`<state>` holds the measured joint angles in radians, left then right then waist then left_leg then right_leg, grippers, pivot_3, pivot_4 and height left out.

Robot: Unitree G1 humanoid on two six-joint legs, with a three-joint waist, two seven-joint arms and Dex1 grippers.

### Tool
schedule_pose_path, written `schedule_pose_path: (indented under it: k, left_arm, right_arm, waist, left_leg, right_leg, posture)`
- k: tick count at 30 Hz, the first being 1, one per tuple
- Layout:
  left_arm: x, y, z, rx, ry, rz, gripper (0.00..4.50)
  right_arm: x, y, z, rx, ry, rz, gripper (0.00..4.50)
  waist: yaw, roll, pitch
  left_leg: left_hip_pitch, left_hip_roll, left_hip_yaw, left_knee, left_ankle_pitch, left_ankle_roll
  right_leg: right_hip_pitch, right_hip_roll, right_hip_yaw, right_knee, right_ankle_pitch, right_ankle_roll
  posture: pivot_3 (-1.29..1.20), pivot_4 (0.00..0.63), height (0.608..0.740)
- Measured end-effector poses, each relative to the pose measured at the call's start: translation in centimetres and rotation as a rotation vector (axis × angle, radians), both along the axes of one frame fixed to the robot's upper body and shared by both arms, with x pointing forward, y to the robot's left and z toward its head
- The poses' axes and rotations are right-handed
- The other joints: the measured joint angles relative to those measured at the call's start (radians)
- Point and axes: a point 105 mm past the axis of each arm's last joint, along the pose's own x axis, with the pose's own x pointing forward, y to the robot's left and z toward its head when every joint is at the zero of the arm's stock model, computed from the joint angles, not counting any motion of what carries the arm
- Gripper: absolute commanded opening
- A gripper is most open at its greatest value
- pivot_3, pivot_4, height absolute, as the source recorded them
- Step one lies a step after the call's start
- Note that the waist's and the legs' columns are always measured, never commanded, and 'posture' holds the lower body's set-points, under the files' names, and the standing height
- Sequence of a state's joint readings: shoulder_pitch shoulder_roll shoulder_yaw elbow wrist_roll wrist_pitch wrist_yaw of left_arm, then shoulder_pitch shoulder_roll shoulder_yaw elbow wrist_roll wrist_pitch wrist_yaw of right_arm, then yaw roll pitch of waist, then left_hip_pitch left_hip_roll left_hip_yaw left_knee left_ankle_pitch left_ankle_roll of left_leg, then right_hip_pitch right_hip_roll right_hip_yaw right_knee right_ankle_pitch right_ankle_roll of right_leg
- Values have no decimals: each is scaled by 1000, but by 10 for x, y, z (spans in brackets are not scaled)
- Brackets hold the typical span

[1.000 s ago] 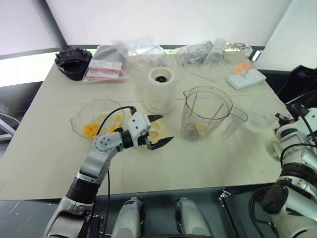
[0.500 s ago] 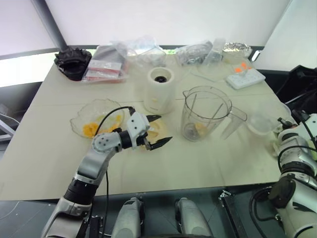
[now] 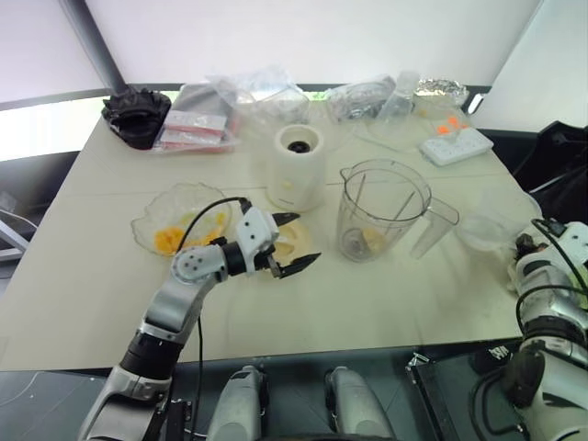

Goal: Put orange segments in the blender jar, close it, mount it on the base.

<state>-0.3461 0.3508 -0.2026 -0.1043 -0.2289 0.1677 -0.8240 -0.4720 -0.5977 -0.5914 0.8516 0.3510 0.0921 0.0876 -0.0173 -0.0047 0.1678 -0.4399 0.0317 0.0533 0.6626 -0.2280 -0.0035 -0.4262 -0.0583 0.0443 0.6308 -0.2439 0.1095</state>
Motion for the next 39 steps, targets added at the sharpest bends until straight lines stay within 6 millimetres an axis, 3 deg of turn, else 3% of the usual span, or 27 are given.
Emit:
schedule_pose_path:
  k: [7, 13, 21, 27, 33, 36, 39]
  left_arm:
    - [0, -2, -2, -1, 6, -9, 4500]
    - [9, 7, -7, 51, 31, -27, 4500]
    - [21, 30, 1, 231, 39, -167, 4500]
    - [43, 53, 16, 383, 15, -218, 4500]
    - [73, 53, 22, 521, -38, -253, 4500]
    - [81, 49, 21, 562, -57, -270, 3647]
    - [88, 44, 12, 580, -29, -257, 2259]
  right_arm:
    - [-29, 24, 9, -93, 14, 109, 1891]
    - [-63, 79, 43, -181, 36, 411, 1891]
    - [-92, 150, 87, -194, 48, 827, 1891]
    - [-95, 170, 114, -254, 20, 929, 1891]
    - [-100, 190, 133, -296, -24, 989, 1891]
    - [-106, 199, 136, -307, -23, 1018, 1953]
    - [-113, 207, 138, -303, -30, 1036, 1953]
  waist:
    - [5, 2, -1]
    - [4, 2, -1]
    - [5, 1, -1]
    - [7, -3, 0]
    - [19, -6, 2]
    - [25, -9, 2]
    - [29, -11, 3]
  left_leg:
    - [0, 0, -1, 0, 0, 0]
    - [1, 1, -1, 0, 0, 0]
    - [2, 1, -2, 0, 0, 0]
    - [1, 1, -2, 1, 0, 0]
    - [-3, 0, -2, 1, 0, 0]
    - [-3, 0, -1, 1, -1, 2]
    - [-3, 0, -1, 1, -2, 2]
  right_leg:
    - [0, 0, 0, 1, 0, 0]
    - [0, 0, 0, 1, 0, -1]
    - [1, 0, 0, -1, 0, -2]
    - [0, -1, 0, -2, 0, -2]
    - [-1, -1, -1, -3, 0, -2]
    - [-1, -1, -1, -3, 0, -2]
    - [-1, -1, -1, -4, 0, -1]
  posture:
    - [0, 150, 740]
    - [0, 150, 740]
    - [0, 150, 740]
    - [0, 150, 740]
    - [0, 150, 740]
    - [0, 150, 740]
    - [0, 150, 740]
